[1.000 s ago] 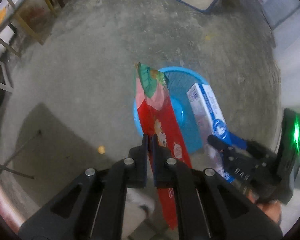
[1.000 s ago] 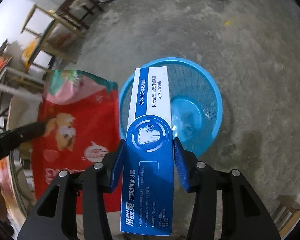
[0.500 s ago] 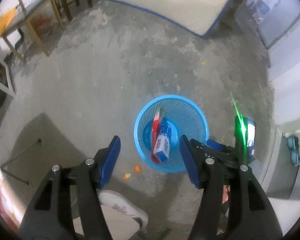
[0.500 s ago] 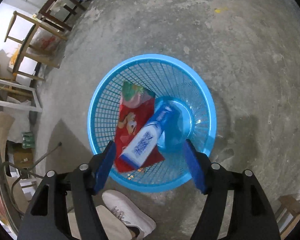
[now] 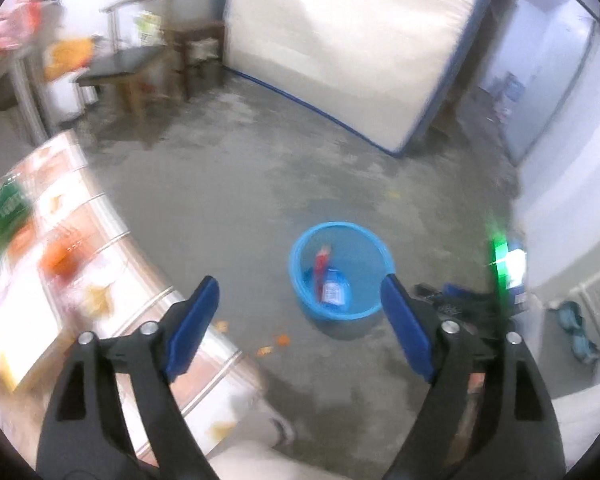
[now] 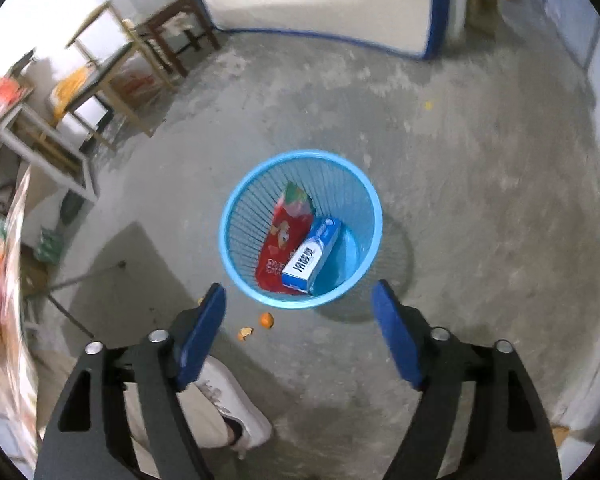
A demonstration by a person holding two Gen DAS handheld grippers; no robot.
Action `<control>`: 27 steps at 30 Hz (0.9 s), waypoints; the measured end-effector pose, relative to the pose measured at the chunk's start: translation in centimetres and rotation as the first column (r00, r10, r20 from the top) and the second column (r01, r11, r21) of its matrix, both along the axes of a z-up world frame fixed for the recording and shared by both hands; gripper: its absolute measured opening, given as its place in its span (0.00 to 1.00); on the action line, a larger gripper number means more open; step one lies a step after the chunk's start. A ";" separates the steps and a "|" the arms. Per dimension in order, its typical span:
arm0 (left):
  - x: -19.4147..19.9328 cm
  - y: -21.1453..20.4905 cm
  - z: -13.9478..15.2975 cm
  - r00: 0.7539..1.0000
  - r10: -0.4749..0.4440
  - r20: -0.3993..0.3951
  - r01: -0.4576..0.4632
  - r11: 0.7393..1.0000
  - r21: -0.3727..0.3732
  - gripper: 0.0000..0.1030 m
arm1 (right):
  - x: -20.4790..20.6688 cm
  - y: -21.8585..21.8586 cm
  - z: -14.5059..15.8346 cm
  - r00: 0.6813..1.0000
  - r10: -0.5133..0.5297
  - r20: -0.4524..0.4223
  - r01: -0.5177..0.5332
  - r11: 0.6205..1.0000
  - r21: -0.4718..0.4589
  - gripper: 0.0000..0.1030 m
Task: Collect trash
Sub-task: 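Move both tools back toward the table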
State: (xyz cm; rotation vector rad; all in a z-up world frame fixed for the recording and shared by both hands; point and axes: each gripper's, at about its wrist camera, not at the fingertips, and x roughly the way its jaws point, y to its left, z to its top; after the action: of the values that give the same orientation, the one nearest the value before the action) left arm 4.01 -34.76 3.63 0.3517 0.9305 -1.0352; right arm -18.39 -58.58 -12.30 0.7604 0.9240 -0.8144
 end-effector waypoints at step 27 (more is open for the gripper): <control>8.7 42.8 -1.8 0.724 0.641 -0.257 -0.690 0.676 -0.259 0.92 | 25.1 30.5 19.6 0.663 0.718 0.212 -0.617 0.684 -0.389 0.94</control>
State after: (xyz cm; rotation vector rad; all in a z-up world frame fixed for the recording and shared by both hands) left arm 12.67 8.08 1.81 -0.3603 0.8853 -0.5098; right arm 6.73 -28.09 7.30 0.2349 0.6620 -0.1157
